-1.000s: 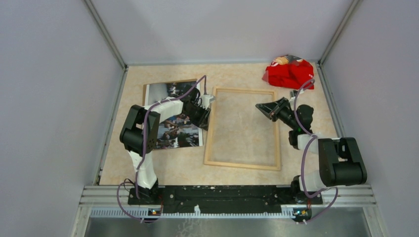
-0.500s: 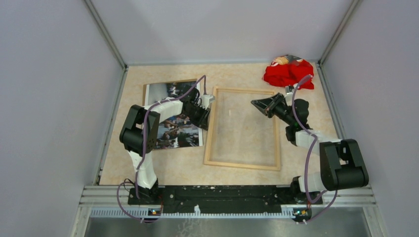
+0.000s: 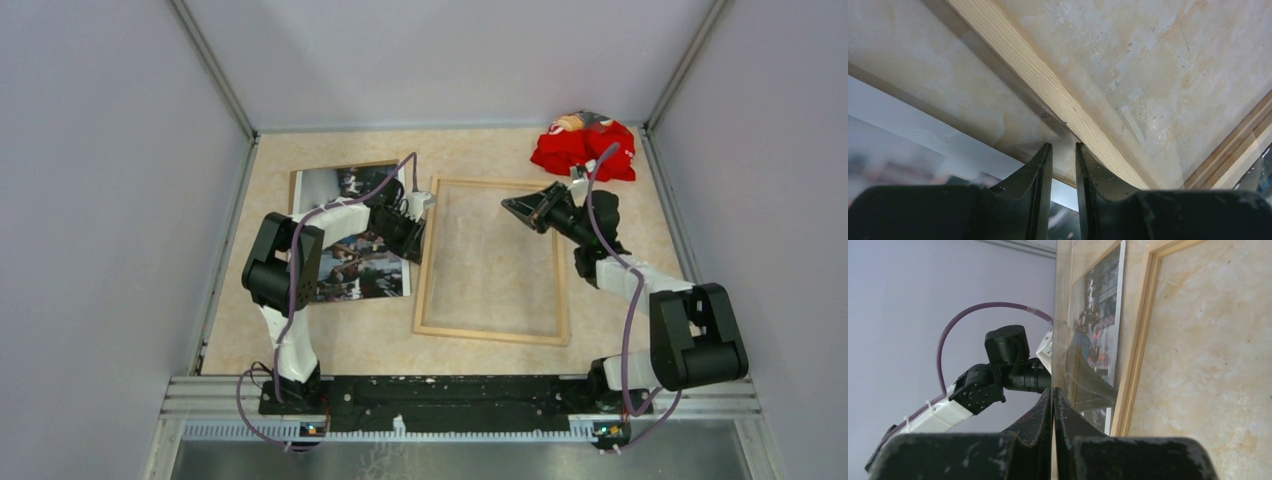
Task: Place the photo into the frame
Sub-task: Place the photo frame item in the photo frame.
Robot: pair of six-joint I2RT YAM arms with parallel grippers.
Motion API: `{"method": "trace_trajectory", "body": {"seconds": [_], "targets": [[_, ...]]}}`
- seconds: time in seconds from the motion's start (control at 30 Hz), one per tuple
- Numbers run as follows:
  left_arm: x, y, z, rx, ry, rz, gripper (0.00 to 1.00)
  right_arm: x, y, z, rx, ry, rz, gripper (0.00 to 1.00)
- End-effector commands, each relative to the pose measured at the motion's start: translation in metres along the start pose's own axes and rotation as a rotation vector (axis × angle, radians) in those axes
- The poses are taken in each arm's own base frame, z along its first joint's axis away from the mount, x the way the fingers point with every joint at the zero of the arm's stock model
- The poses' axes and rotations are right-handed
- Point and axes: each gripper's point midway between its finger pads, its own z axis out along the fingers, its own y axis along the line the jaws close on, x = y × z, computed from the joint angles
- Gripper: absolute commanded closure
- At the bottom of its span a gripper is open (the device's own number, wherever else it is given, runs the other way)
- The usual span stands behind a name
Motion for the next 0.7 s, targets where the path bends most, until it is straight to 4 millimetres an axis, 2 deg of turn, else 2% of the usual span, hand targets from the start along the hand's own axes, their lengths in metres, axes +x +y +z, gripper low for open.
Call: {"method": "trace_trajectory", "body": {"seconds": [0.0,0.2,0.67], "targets": [[0.004,-0.005,-0.001,0.014,0.000,0.019,0.70,-0.007,0.016,0.001,-0.011,0.024,-0.143,1.00],[0.004,-0.004,0.000,0.014,0.000,0.018,0.70,-0.014,0.008,-0.006,0.044,0.045,-0.211,0.94],[0.006,-0.004,0.000,0.014,0.002,0.016,0.70,-0.023,-0.019,-0.017,0.138,0.019,-0.213,0.93]]}}
